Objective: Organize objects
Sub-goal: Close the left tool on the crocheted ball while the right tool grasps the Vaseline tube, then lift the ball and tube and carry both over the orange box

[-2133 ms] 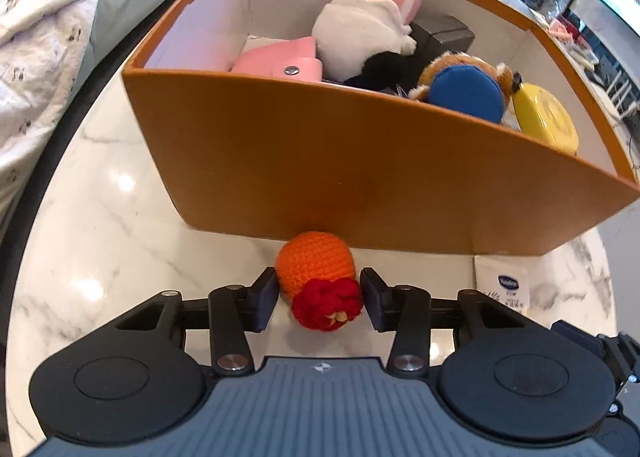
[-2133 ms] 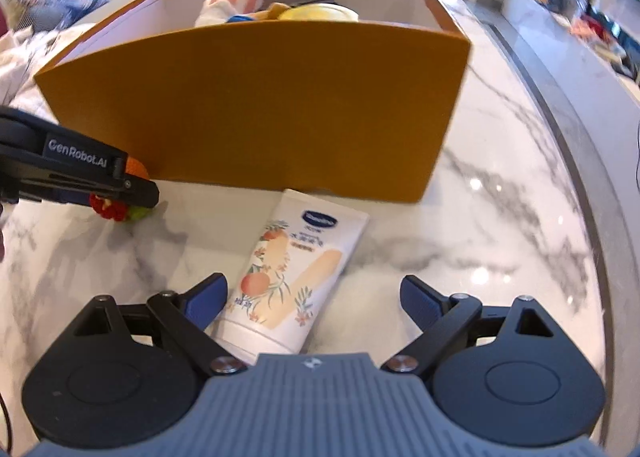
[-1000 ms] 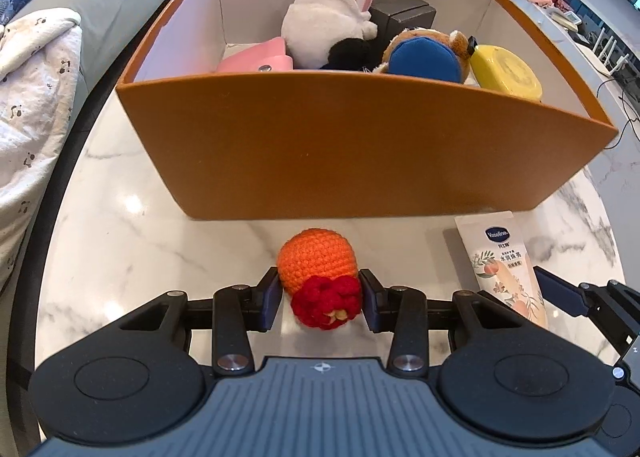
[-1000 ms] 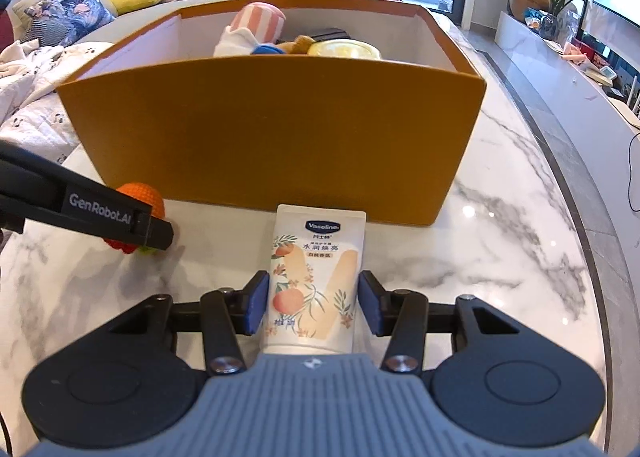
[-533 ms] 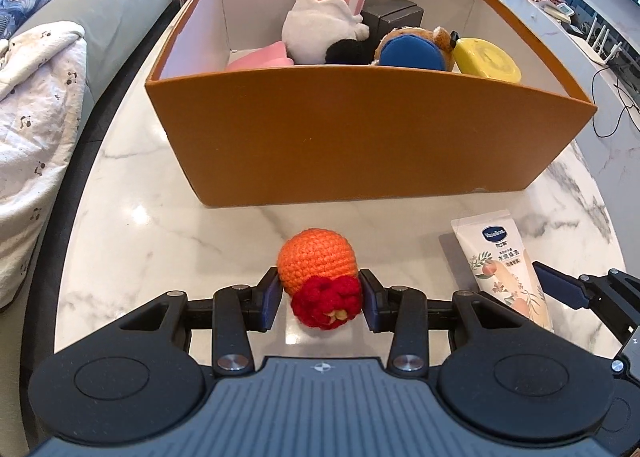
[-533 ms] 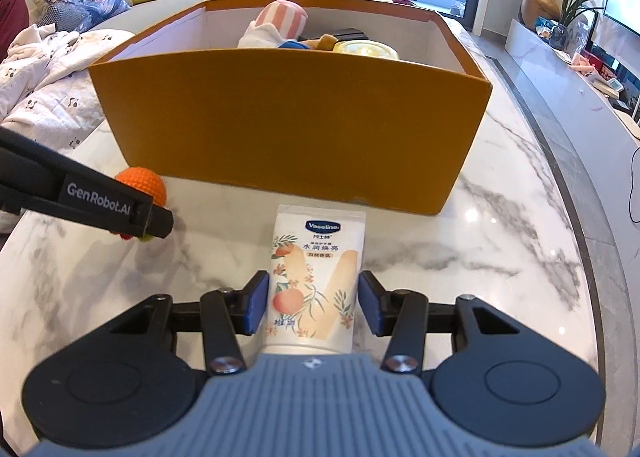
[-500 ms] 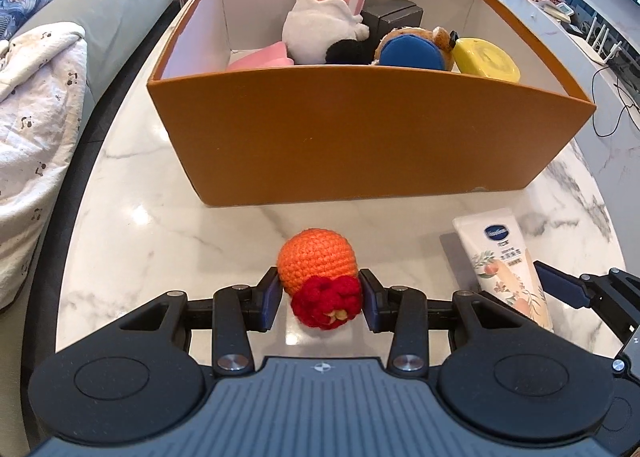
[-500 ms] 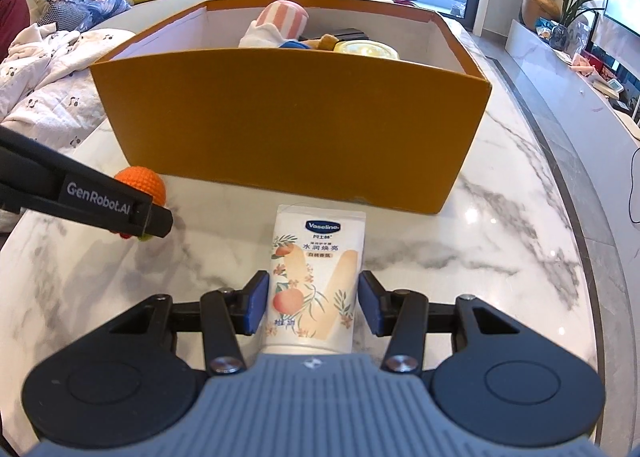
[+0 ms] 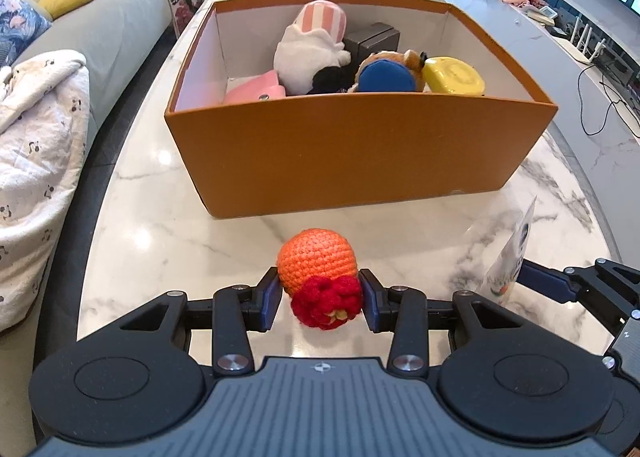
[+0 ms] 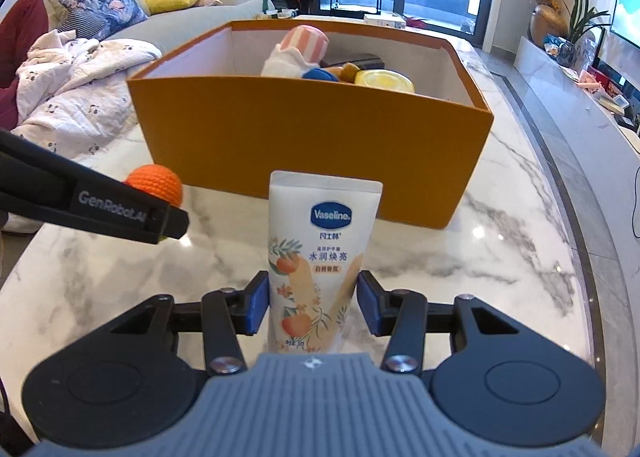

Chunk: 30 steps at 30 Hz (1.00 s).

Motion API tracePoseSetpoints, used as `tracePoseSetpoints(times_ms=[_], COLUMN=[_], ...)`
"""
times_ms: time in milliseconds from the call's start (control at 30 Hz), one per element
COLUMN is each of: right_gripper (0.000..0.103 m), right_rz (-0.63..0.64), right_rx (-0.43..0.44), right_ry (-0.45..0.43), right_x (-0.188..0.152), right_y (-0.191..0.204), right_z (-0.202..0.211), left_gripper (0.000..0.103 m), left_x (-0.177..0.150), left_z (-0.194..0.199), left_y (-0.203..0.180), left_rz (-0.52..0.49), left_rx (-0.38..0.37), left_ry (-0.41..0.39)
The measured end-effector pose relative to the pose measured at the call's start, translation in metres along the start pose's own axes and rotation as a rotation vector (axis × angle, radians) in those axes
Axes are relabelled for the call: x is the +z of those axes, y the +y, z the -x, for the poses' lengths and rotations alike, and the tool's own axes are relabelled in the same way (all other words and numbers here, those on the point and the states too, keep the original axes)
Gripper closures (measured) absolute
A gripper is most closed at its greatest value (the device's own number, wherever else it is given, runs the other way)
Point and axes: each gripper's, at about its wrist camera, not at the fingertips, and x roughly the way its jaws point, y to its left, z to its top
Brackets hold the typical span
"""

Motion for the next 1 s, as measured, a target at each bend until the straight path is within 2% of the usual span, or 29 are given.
tracePoseSetpoints(times_ms=[633,800,1000], right_gripper=[0.055,0.055,0.055], right_rz=[0.001,-0.008,-0.051], right_rx=[0.024,0.025,0.015], right_ry=[-0.044,-0.096,-0.191], right_x=[0.005,0.012,0.032], right_y=[0.003,-0.001,-0.011], right_z=[0.023,0.041,0.066], left_gripper=[0.056,0.056,0.056], left_x=[-0.003,0.002,0.020], left_z=[0.019,0.037,0.057], left_y=[-0.002,0.005,0.016], left_rz=[-0.014,0.020,0.056], left_rx=[0.012,-0.004,0.002], left_ry=[-0.039,-0.100,-0.210])
